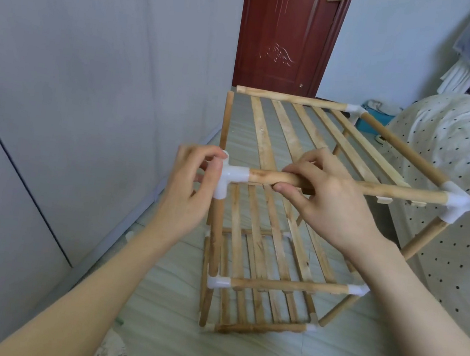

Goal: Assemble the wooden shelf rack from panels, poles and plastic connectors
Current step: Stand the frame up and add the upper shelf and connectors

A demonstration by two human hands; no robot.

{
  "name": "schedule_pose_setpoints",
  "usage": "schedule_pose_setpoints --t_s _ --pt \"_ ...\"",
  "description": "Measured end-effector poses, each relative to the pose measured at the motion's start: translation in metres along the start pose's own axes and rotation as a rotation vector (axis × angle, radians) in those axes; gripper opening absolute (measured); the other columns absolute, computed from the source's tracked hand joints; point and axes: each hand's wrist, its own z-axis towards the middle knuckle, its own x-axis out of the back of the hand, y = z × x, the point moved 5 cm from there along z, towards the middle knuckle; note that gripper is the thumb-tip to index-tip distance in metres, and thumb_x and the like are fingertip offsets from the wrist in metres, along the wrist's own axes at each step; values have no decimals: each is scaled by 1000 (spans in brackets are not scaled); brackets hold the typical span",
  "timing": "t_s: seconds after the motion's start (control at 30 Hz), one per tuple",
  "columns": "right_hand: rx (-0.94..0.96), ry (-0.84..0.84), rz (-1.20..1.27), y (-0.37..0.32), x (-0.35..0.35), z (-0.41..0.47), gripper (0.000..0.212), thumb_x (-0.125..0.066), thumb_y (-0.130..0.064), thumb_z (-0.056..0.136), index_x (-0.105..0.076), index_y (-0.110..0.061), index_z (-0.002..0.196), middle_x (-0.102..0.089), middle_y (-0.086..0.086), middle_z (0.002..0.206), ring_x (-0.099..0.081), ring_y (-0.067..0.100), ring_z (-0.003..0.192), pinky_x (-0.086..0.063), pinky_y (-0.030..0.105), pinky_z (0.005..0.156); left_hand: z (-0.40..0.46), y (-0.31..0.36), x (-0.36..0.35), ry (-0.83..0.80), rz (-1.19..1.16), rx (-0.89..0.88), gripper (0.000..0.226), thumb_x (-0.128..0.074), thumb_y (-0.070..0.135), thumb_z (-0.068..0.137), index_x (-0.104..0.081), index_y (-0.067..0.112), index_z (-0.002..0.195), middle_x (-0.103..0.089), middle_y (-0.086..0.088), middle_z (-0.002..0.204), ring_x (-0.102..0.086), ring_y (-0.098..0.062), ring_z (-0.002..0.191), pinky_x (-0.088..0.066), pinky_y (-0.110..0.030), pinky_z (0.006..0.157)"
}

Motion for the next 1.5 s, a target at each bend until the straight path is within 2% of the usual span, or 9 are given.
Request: schedule_pose_setpoints --t_s 0.17,0.37,0.57,0.93,1.1,1.2,1.3,1.37,1.5 --pt "36 -44 -11 0 -2 1 38 -47 -45 87 -68 -20 107 -62 -4 91 -46 18 88 -38 33 83 27 -7 -15 156 -384 429 34 -29 43 94 -59 30 86 -57 5 92 -55 -6 83 -44 -23 75" --pt "26 -46 82 2 -1 5 33 -49 -47 85 -69 -27 101 -61 -15 83 -43 8 89 -26 26 83 46 -3 -27 105 -750 541 45 -26 40 101 -60 14 87 -55 2 58 -48 -12 52 -43 -23 52" --pt "23 9 179 10 1 4 34 -58 -44 80 -73 -25 104 -67 -13 82 -48 6 89 -22 25 88 41 1 -41 1 -642 612 30 -39 25 97 -63 13 84 -51 2 52 -49 -11 47 -44 -20 49" --pt "61 48 189 13 -3 5 24 -65 -34 82 -74 -19 99 -66 -9 75 -48 8 84 -24 24 88 42 1 -45 61 -536 623 29 -36 19 100 -61 13 86 -48 6 49 -54 -10 48 -47 -20 48" --pt "44 -8 238 26 3 3 21 -67 -33 80 -74 -23 98 -69 -10 82 -52 12 88 -25 28 94 36 8 -55 45 -570 581 25 -41 14 94 -62 12 80 -61 -1 60 -61 -14 66 -53 -21 60" --pt "-9 1 319 41 12 -1 10 -63 -35 86 -73 -32 83 -69 -10 79 -50 10 91 -23 31 96 27 19 -72 -96 -417 421 30 -40 23 93 -64 19 76 -69 3 73 -64 -9 79 -48 -18 73" --pt "-199 235 435 60 18 -11 30 -50 -24 92 -72 -23 71 -66 -8 83 -49 8 95 -27 30 97 26 37 -84 -293 -197 97 38 -34 38 92 -68 22 84 -69 8 86 -60 -6 94 -41 -19 85" --pt "-363 476 455 69 26 -25 31 -49 -17 95 -67 -17 69 -60 -4 86 -47 8 94 -31 20 90 31 48 -92 -443 -69 -122 40 -31 36 95 -68 20 95 -67 8 98 -55 -6 104 -38 -25 93" --pt "-861 719 675 95 25 -58 27 -50 -32 94 -47 -19 70 -45 -6 74 -44 5 71 -37 24 75 39 51 -110 -687 42 -108 42 -27 38 95 -61 25 115 -63 12 116 -49 2 117 -29 -39 109"
